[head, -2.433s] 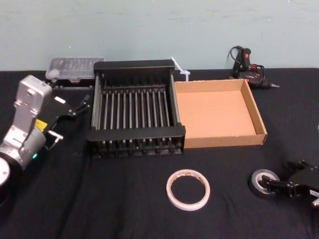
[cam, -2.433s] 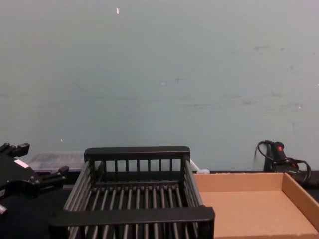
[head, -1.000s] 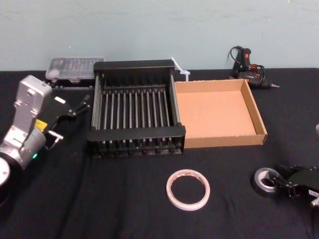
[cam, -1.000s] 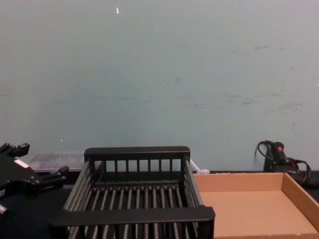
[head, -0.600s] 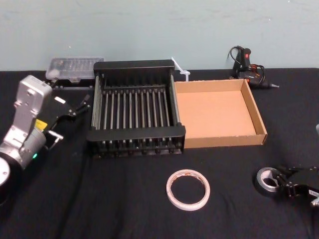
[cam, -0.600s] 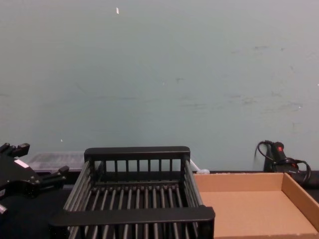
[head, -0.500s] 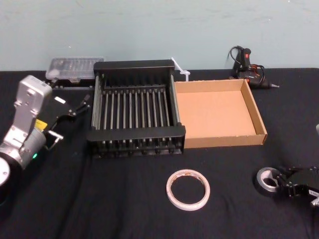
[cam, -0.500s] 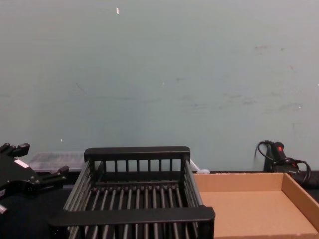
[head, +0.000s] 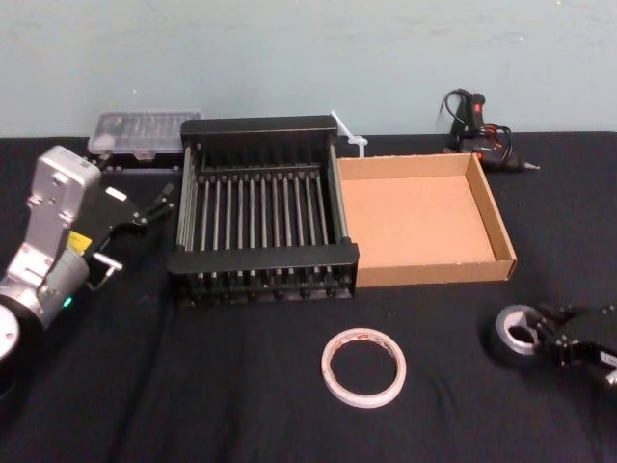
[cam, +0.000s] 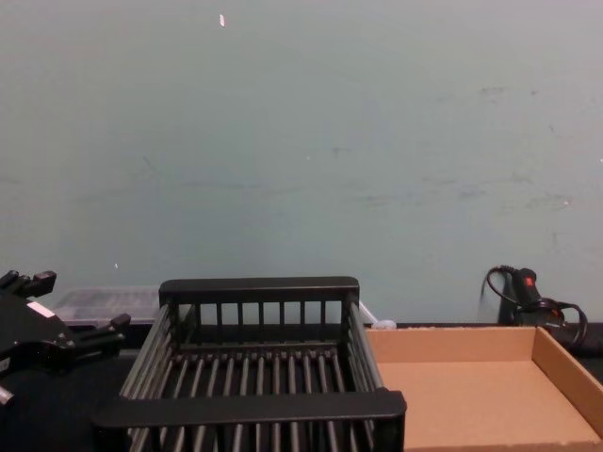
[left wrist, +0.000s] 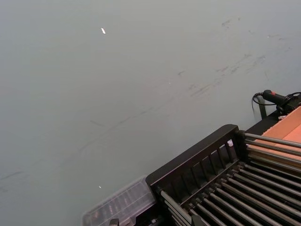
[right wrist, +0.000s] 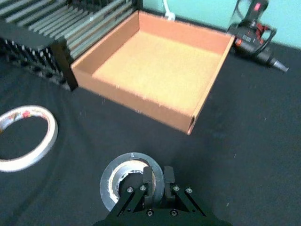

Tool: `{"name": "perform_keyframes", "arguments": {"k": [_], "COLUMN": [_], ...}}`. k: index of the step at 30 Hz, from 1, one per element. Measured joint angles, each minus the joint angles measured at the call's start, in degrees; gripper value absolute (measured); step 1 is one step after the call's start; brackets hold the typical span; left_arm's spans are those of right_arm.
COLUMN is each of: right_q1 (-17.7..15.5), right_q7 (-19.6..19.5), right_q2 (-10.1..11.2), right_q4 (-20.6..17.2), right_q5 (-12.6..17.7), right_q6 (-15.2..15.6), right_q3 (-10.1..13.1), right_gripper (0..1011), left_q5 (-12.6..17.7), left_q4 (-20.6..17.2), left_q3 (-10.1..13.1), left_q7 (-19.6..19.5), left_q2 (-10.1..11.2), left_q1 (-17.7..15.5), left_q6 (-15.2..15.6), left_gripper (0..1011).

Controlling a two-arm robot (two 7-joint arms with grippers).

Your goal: Pick up the white tape and place it into the black box , Pick up the silver tape and place it into the brown box.

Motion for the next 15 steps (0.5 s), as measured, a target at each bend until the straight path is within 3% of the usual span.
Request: {"name": "perform_keyframes", "arguments": {"k": [9,15], "right_q1": [3.0,6.5], "right_q7": [-0.7,-1.6], "right_q2": [-2.1,-4.1], "right_q4": [0.3,1.9], "right_q5": [0.3,-0.6], "right_q6": [-0.6,-1.0], "right_q3": [0.2,-1.3], "right_gripper": [148,148], "left_q5": [0.0,0.0], "left_q4": [0.0,0.0], "left_q3": [0.0,0.0], "left_q7": [0.0,0.0], "left_q2": [0.0,0.0], "left_q1": [0.0,0.0], "left_q6": [0.0,0.0], "left_gripper": [1002,1001]}}
